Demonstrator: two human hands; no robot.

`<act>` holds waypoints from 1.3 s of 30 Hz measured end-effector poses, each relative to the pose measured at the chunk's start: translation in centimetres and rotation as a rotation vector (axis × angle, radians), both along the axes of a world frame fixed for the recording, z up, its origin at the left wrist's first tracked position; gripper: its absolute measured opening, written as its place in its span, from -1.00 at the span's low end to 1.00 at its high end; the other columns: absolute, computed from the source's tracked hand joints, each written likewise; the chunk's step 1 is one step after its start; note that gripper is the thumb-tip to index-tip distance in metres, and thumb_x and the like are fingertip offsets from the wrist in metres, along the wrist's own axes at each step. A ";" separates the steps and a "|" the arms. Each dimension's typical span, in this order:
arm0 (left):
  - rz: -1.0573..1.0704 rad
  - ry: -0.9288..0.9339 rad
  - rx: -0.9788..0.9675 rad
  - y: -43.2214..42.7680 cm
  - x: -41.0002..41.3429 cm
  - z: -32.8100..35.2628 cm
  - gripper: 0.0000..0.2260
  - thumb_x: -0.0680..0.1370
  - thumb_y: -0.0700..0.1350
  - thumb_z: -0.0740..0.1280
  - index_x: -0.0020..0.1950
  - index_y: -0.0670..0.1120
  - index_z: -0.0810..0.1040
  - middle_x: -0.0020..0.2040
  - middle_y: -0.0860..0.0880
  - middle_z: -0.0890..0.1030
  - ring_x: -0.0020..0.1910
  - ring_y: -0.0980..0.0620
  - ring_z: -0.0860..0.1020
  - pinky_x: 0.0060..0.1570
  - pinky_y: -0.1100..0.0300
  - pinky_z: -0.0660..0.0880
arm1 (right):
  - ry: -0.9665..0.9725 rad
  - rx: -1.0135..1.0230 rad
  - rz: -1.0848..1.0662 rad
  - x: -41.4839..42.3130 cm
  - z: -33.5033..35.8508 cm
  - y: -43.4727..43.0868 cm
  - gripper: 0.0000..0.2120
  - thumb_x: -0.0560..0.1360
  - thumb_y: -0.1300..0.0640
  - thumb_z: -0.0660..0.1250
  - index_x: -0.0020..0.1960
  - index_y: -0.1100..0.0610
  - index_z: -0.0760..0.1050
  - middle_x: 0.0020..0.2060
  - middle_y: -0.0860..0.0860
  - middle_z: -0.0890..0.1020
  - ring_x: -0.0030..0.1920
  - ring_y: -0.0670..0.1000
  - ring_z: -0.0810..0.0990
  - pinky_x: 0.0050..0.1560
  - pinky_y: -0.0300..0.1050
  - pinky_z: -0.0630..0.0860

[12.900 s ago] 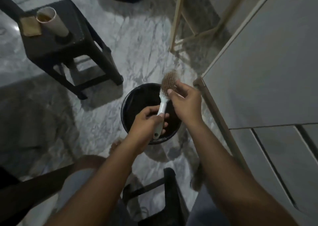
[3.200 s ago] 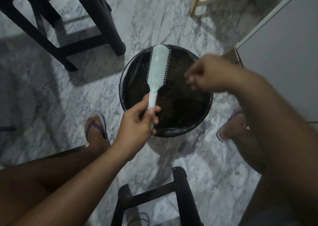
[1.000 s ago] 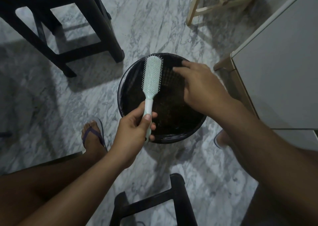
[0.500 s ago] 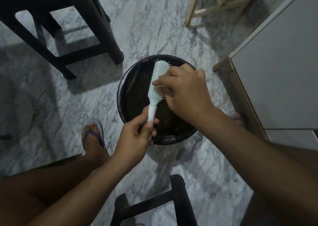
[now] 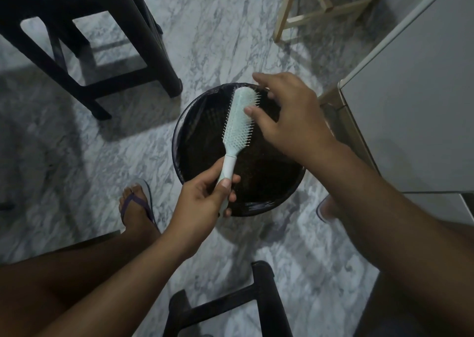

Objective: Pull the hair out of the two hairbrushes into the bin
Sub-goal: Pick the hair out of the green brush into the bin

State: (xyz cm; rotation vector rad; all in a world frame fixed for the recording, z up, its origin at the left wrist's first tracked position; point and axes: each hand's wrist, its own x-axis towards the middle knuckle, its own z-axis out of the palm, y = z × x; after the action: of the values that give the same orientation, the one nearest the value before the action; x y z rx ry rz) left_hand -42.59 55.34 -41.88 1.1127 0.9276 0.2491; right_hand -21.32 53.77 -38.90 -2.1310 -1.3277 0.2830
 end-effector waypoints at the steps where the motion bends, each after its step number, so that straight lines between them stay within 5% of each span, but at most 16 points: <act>1: -0.010 0.001 -0.001 -0.1 0.0 0.0 -0.59 0.65 -0.24 0.23 0.47 0.06 0.45 -0.02 0.02 0.63 -0.20 0.05 0.49 -0.26 0.11 0.46 | 0.034 -0.050 0.003 0.0 -0.1 0.0 -0.57 0.53 -0.01 0.42 0.34 0.13 0.54 0.11 0.08 0.62 0.05 0.01 0.60 0.17 -0.18 0.48; 5: -0.033 0.022 0.025 -0.2 -0.3 -0.2 -0.59 0.65 -0.25 0.23 0.48 0.05 0.44 -0.04 0.06 0.64 -0.20 0.09 0.50 -0.24 0.11 0.46 | 0.109 -0.123 -0.033 0.0 0.3 0.5 -0.65 0.52 -0.02 0.43 0.27 0.08 0.58 0.11 0.05 0.59 -0.13 -0.04 0.62 0.07 -0.23 0.51; 10: -0.040 0.025 -0.003 -0.4 -0.7 -0.3 -0.58 0.65 -0.26 0.23 0.49 0.02 0.42 -0.03 0.07 0.66 -0.20 0.09 0.50 -0.24 0.13 0.46 | 0.104 -0.070 -0.079 0.2 0.4 0.7 -0.84 0.50 0.09 0.48 0.03 0.14 0.69 -0.07 0.04 0.67 -0.09 -0.09 0.58 -0.07 -0.47 0.43; 15: -0.037 -0.003 -0.055 -0.6 -0.5 -0.3 -0.58 0.65 -0.24 0.23 0.49 0.03 0.43 -0.04 0.05 0.64 -0.20 0.06 0.48 -0.27 0.13 0.45 | 0.215 -0.022 -0.116 0.3 0.9 0.7 -0.91 0.52 0.12 0.44 -0.04 0.12 0.70 -0.22 -0.08 0.67 -0.23 -0.24 0.60 -0.14 -0.48 0.46; 19: 0.005 -0.038 -0.106 -0.6 -0.3 -0.3 -0.60 0.65 -0.25 0.22 0.46 0.05 0.46 -0.03 0.02 0.62 -0.18 0.01 0.45 -0.28 0.12 0.43 | 0.611 0.154 -0.214 1.3 2.8 1.0 -0.92 0.57 0.22 0.40 -0.07 0.22 0.63 -0.31 -0.01 0.63 -0.33 -0.16 0.62 -0.19 -0.24 0.66; 25: 0.053 -0.046 -0.099 0.1 -0.3 -0.4 -0.60 0.65 -0.24 0.23 0.47 0.03 0.46 0.00 -0.01 0.59 -0.18 0.03 0.45 -0.28 0.12 0.42 | 0.591 0.279 -0.168 1.9 5.0 0.8 -0.84 0.58 0.25 0.37 0.02 0.36 0.63 -0.26 0.10 0.66 -0.35 -0.10 0.63 -0.16 -0.09 0.70; 29: 0.068 -0.062 -0.104 0.2 -0.2 -0.3 -0.61 0.64 -0.24 0.23 0.42 0.08 0.49 -0.01 -0.01 0.59 -0.19 0.03 0.45 -0.29 0.13 0.42 | 0.527 -0.057 -0.097 1.6 2.9 0.6 -0.82 0.65 0.28 0.24 0.09 0.25 0.61 -0.21 0.06 0.69 -0.25 -0.06 0.66 -0.10 -0.19 0.66; 33: 0.039 -0.057 -0.078 0.2 -0.2 -0.3 -0.60 0.65 -0.24 0.22 0.47 0.04 0.45 -0.02 0.00 0.59 -0.18 0.02 0.44 -0.28 0.11 0.41 | 0.429 -0.262 -0.107 0.2 0.9 0.2 -0.58 0.55 -0.06 0.38 0.25 0.22 0.54 -0.14 0.02 0.72 -0.05 0.02 0.71 0.04 0.09 0.66; 35: 0.014 -0.056 -0.069 0.1 -0.1 -0.2 -0.59 0.66 -0.24 0.22 0.49 0.04 0.44 -0.02 0.00 0.58 -0.17 0.02 0.44 -0.27 0.11 0.41 | 0.553 -0.296 -0.099 -0.5 0.7 0.2 -0.45 0.45 -0.15 0.47 0.10 0.34 0.57 -0.19 0.12 0.73 -0.14 0.07 0.75 -0.06 0.17 0.69; 39: 0.007 -0.055 -0.092 -0.1 -0.1 -0.1 -0.59 0.66 -0.24 0.22 0.48 0.05 0.44 -0.02 0.00 0.58 -0.18 0.02 0.44 -0.28 0.13 0.42 | 0.622 -0.350 -0.036 -0.7 0.8 0.5 -0.70 0.49 0.00 0.50 -0.17 0.27 0.67 -0.37 0.11 0.72 -0.33 0.04 0.75 -0.16 0.09 0.72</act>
State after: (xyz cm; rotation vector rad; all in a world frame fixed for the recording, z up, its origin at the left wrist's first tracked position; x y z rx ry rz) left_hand -42.65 55.29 -41.97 1.0137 0.8858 0.2397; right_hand -21.97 54.27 -38.08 -2.0737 -0.9152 1.1289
